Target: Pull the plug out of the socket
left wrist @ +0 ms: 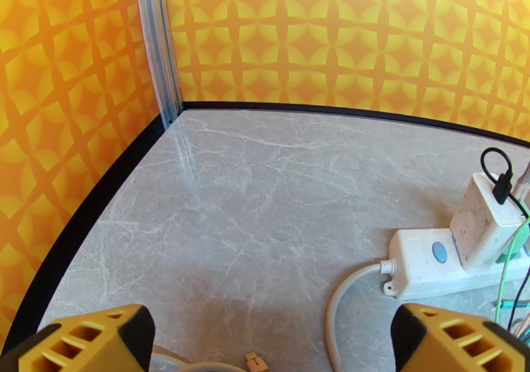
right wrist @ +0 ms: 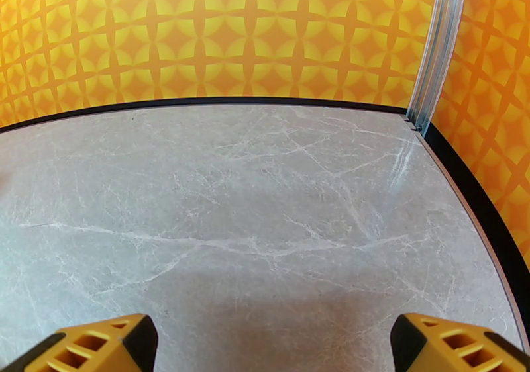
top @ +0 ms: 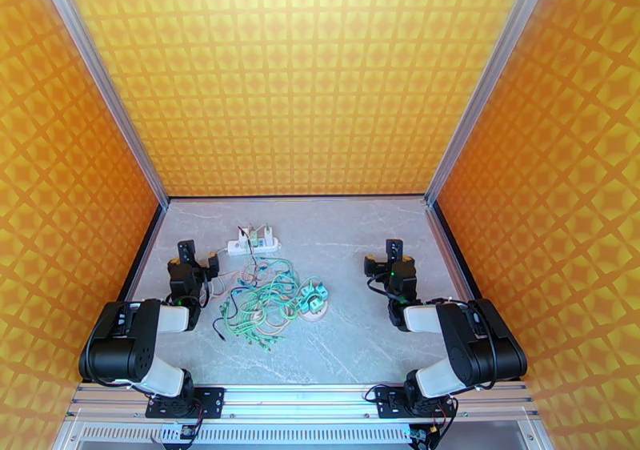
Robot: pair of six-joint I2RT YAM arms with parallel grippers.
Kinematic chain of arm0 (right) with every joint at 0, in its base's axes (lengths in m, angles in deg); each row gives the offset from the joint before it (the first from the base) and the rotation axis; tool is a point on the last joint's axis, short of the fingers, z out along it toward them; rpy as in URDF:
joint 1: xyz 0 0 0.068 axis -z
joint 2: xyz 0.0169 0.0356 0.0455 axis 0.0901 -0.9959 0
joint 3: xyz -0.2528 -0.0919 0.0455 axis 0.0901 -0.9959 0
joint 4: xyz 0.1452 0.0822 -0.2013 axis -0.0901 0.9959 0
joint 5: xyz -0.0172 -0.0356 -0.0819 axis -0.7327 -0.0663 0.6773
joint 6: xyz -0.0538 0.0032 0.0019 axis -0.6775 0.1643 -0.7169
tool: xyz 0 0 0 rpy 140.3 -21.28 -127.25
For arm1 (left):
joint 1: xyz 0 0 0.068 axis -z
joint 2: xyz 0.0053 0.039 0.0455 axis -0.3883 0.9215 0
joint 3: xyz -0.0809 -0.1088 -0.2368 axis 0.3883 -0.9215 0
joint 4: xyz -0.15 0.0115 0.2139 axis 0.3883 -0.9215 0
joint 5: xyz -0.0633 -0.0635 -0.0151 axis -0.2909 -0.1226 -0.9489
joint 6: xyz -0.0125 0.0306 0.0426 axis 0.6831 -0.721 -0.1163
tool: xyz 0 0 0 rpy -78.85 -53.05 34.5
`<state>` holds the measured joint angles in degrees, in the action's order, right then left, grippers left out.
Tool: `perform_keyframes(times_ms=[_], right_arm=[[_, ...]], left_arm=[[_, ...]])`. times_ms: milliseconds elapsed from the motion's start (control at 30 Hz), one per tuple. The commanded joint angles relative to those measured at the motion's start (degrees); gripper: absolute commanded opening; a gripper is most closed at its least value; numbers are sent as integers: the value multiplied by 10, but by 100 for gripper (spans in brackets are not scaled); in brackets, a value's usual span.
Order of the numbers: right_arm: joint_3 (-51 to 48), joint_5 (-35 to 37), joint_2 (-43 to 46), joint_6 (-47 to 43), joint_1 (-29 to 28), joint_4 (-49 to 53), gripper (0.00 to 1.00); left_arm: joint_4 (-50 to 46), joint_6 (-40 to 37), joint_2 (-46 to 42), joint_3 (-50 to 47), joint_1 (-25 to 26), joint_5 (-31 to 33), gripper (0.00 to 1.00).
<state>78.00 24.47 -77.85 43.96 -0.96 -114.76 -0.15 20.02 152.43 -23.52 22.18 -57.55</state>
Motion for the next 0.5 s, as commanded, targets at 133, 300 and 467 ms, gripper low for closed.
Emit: perform_keyframes(times_ms=[133,300,467], right_arm=[[2,15,58,-2,2,32,99],[112,143,179,145,2,359,98],[242,159,182,250,2,605,98]], left_arm=[[-172,-7,-82,60,-3,-2,99],[-452,67,-183,200,-4,3,99],[-699,184,-206,350,-5,-7,99]])
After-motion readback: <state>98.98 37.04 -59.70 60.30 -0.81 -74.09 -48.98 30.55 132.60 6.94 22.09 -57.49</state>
